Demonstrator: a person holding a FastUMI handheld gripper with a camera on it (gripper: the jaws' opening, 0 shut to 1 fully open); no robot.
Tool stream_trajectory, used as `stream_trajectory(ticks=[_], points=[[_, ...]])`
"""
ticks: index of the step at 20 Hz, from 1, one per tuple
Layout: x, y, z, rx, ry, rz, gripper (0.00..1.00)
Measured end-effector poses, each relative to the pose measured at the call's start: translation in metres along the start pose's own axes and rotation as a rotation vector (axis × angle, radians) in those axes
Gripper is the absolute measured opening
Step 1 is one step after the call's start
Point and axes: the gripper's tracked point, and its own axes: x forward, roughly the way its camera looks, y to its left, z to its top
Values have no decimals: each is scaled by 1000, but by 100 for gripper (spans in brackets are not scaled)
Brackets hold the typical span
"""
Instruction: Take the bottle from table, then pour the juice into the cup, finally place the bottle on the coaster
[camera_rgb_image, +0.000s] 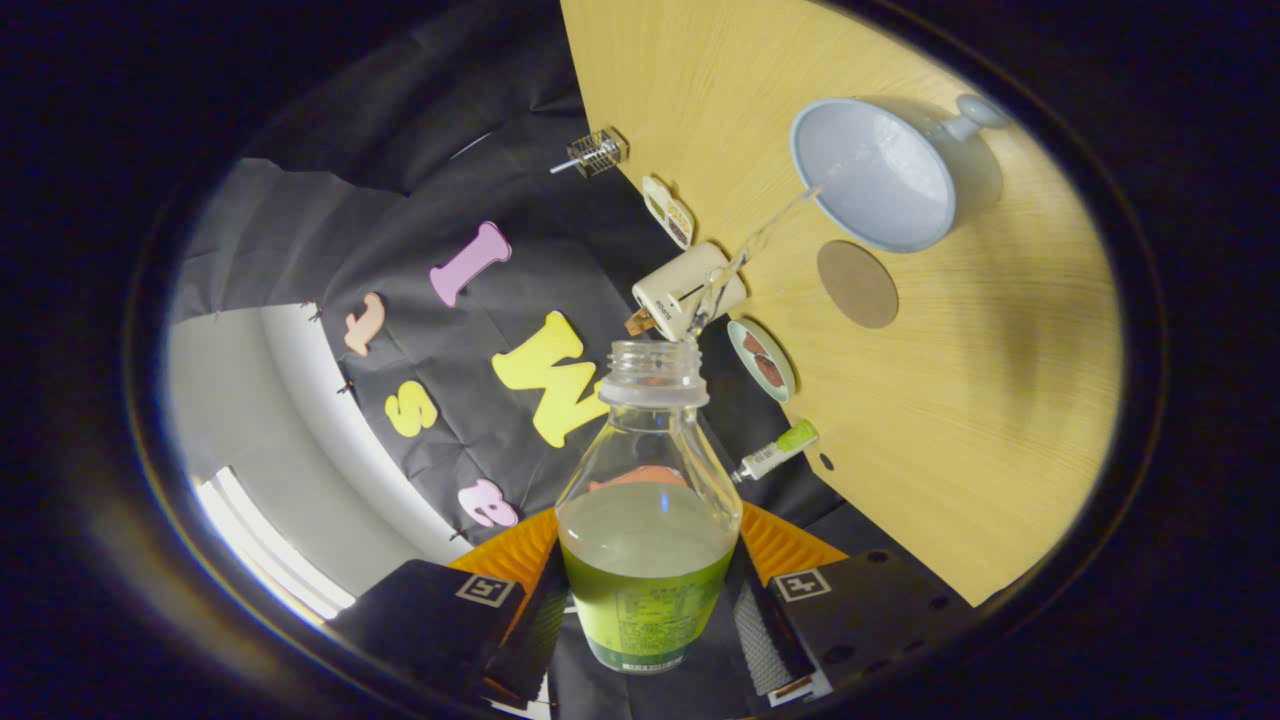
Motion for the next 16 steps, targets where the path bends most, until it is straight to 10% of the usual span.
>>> stream_trajectory(ticks=[16], points=[[-23, 54, 6, 210, -26, 121, 79]])
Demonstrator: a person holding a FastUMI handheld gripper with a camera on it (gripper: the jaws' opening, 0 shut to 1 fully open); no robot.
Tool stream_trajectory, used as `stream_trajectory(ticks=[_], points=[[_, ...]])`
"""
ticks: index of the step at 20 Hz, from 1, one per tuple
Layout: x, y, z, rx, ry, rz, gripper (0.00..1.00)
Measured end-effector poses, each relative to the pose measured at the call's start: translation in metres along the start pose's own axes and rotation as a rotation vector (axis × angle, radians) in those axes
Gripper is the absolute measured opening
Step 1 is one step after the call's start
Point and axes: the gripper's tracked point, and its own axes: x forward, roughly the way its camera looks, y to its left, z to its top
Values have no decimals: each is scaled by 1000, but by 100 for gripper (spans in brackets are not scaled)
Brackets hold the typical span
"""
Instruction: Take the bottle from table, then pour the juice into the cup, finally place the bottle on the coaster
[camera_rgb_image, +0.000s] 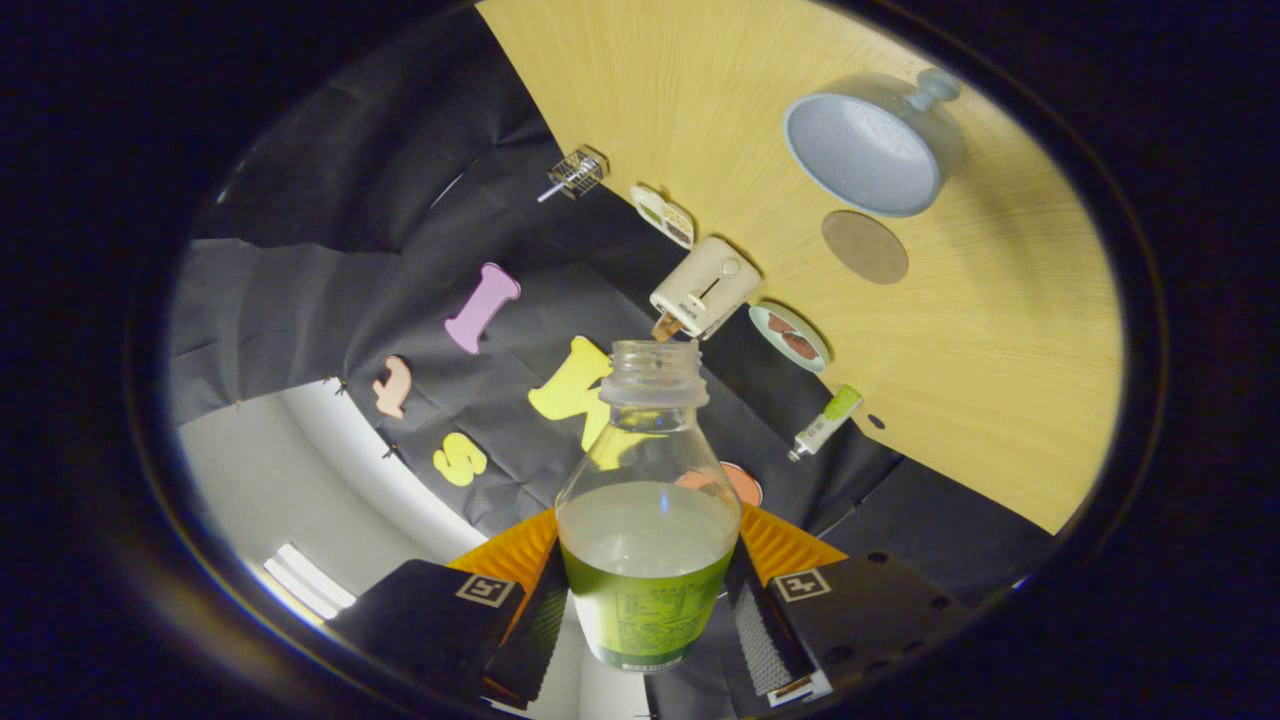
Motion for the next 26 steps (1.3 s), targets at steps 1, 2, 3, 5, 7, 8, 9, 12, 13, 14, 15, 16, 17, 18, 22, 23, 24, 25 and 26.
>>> stream_trajectory(ticks=[1, 2, 3, 5, 7, 8, 9, 12, 13, 14, 15, 16, 17, 18, 22, 23, 24, 25, 26], points=[[-2, 6, 1, 9, -1, 10, 79], [-5, 10, 1, 21, -2, 18, 79], [-4, 13, 3, 36, -6, 21, 79], [-4, 20, 1, 50, 2, 32, 78], [-6, 21, 3, 41, 5, 32, 79], [-7, 19, 3, 36, 5, 27, 79], [-6, 15, 4, 38, 10, 14, 79], [-4, 0, 5, 57, 6, -27, 79], [-1, -7, 7, 51, 9, -41, 79], [0, -15, 5, 36, 15, -62, 78], [2, -23, 4, 9, 25, -84, 78], [4, -32, 4, -27, 28, -103, 78], [6, -40, 6, -81, 26, -125, 78], [5, -53, 7, -158, 27, -164, 79], [-2, -110, 17, -417, 11, -343, 79], [-2, -115, 18, -446, 10, -350, 79], [-3, -121, 21, -489, 9, -355, 79], [-4, -130, 25, -567, 7, -378, 79], [-8, -141, 33, -668, 3, -423, 79]])
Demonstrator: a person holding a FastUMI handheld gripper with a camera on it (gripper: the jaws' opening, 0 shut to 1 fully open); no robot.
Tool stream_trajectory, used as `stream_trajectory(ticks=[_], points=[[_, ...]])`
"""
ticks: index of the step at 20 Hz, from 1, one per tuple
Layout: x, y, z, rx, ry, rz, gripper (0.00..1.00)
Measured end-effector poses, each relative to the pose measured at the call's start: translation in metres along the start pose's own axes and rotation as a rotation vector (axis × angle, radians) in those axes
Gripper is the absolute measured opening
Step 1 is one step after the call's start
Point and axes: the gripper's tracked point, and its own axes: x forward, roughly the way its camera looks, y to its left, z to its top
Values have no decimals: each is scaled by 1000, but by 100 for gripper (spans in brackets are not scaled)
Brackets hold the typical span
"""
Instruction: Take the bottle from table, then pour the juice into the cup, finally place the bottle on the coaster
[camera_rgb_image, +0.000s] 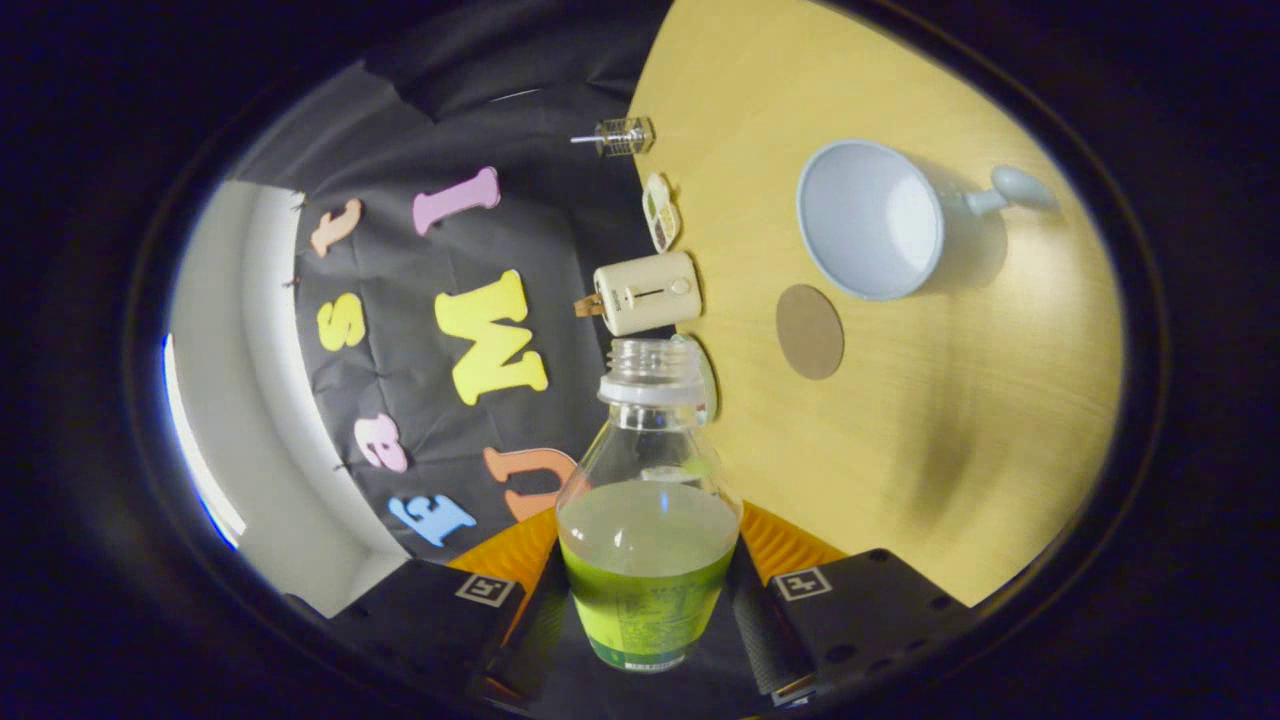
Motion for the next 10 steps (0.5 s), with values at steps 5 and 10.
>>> stream_trajectory(ticks=[5, 10], points=[[6, -34, 6, -458, -50, -161, 79], [-14, -18, 40, -900, -147, -285, 80]])
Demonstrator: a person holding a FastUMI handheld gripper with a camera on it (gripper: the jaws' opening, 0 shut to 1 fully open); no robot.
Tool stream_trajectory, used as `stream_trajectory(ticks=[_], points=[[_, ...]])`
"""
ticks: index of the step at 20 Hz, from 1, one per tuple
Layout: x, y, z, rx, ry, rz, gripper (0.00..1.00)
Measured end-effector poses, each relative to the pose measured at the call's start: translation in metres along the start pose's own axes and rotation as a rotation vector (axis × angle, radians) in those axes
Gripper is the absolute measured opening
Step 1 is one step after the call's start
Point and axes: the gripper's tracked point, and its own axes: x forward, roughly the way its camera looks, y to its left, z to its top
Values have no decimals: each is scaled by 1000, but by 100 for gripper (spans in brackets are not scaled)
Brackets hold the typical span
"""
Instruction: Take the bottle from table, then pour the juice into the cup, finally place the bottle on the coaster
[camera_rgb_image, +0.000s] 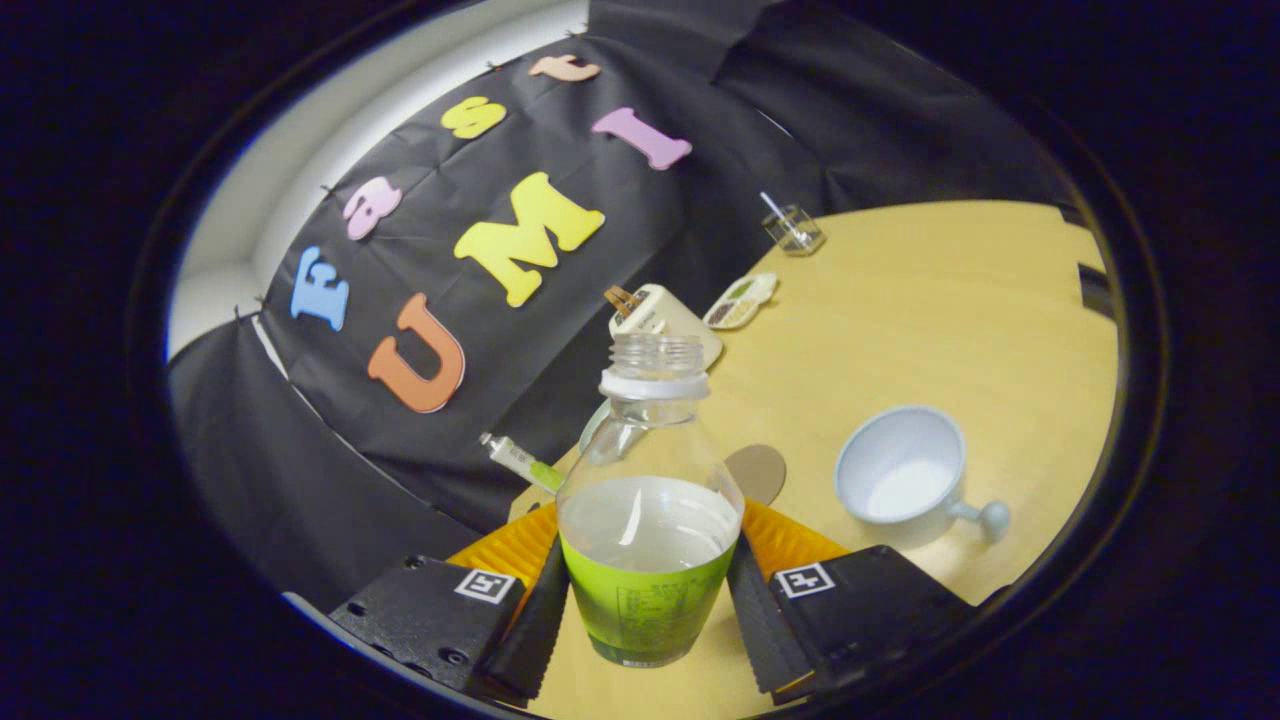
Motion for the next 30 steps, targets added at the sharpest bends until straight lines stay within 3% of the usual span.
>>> stream_trajectory(ticks=[4, 11, 16, 30], points=[[-24, 12, 48, -285, -103, -58, 80], [-50, 56, 91, -606, -191, -37, 81], [-46, 73, 102, -639, -244, -31, 82], [102, 25, 54, -728, -215, -115, 83]])
